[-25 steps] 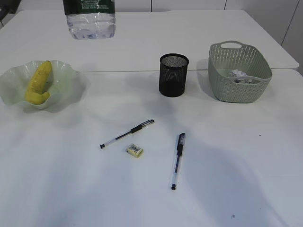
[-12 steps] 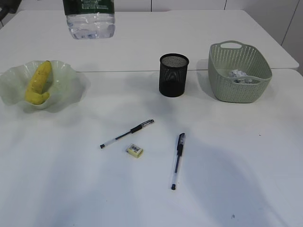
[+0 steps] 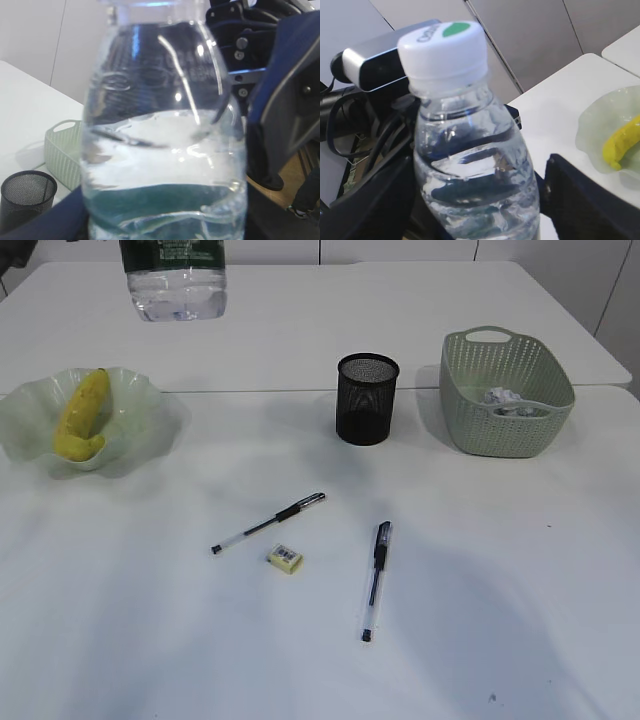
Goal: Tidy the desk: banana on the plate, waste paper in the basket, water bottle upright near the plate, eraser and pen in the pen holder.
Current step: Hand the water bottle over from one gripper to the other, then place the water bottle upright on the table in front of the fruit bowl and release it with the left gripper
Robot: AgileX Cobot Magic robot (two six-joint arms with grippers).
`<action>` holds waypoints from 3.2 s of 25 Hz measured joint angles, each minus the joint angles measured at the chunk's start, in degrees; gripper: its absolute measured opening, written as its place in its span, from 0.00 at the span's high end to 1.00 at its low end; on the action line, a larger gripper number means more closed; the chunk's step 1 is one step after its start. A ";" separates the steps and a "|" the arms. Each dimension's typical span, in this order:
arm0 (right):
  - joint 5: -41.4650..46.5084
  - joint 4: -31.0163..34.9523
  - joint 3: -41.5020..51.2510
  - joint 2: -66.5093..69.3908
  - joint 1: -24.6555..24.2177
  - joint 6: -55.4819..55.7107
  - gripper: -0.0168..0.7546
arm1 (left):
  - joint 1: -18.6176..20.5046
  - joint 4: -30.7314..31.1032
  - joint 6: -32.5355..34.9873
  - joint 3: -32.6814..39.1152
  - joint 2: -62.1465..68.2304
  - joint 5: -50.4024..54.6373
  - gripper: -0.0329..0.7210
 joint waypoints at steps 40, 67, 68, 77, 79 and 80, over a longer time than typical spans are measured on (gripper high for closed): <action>-2.85 1.23 0.00 0.45 0.00 5.55 0.21 | 0.03 -0.07 0.00 0.00 0.14 -4.55 0.44; -4.24 -20.18 0.00 0.47 -4.73 -4.27 0.21 | 8.55 8.10 9.55 0.00 0.14 -11.01 0.44; -4.24 -21.75 0.00 0.47 -4.73 -4.45 0.21 | 8.76 8.82 10.46 0.00 0.14 -11.59 0.44; -4.33 -29.88 0.00 0.47 -4.73 -4.88 0.21 | 8.80 17.06 13.18 0.00 0.14 -22.96 0.44; -4.33 -29.98 0.00 0.47 -4.73 -4.88 0.21 | 8.80 16.95 13.22 0.00 0.14 -24.50 0.44; -4.33 -29.98 0.00 0.47 -4.73 -4.88 0.21 | 8.80 16.42 13.22 0.00 0.14 -25.00 0.44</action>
